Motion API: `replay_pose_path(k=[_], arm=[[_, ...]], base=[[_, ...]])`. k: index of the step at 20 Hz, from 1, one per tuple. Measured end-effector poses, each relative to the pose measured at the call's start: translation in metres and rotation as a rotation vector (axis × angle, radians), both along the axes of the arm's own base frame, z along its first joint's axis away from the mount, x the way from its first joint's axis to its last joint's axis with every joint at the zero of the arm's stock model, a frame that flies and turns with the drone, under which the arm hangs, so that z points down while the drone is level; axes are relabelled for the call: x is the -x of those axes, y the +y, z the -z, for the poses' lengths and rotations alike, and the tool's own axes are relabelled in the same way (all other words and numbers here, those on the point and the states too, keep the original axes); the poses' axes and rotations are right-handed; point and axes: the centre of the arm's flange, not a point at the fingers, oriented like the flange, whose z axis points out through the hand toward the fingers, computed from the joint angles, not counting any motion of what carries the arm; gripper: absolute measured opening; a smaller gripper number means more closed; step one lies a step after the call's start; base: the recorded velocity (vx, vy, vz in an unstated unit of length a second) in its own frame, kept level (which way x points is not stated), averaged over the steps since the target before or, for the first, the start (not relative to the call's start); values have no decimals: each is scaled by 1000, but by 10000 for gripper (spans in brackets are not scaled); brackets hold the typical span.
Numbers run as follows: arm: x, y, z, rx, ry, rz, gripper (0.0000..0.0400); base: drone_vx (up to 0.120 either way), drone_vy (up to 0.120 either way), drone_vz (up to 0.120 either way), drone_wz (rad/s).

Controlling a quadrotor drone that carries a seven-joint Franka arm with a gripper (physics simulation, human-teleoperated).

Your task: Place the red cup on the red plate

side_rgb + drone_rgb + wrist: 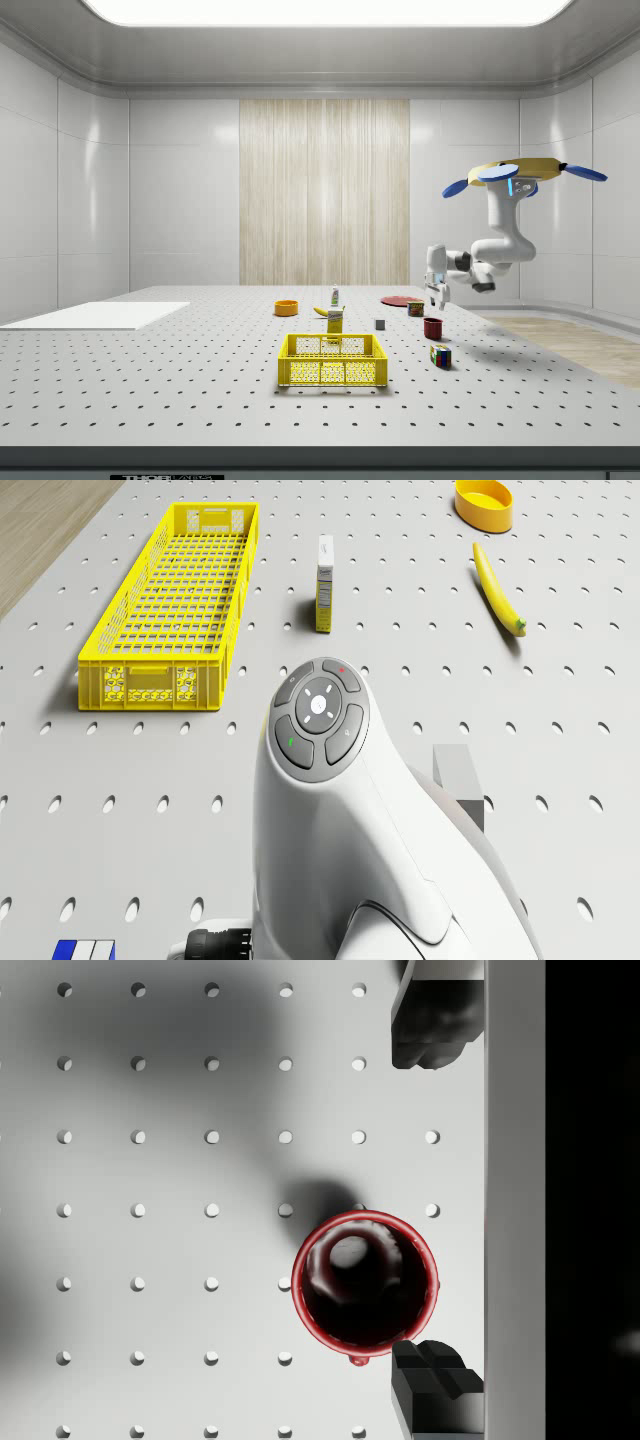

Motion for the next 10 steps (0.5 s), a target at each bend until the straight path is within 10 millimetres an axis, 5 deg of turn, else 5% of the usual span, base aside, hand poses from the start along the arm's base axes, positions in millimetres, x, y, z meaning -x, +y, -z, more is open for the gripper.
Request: replay_pose_path(k=[10], arm=[[0, 0, 0, 1, 0, 0, 400]], base=[[0, -8, -120, 0]])
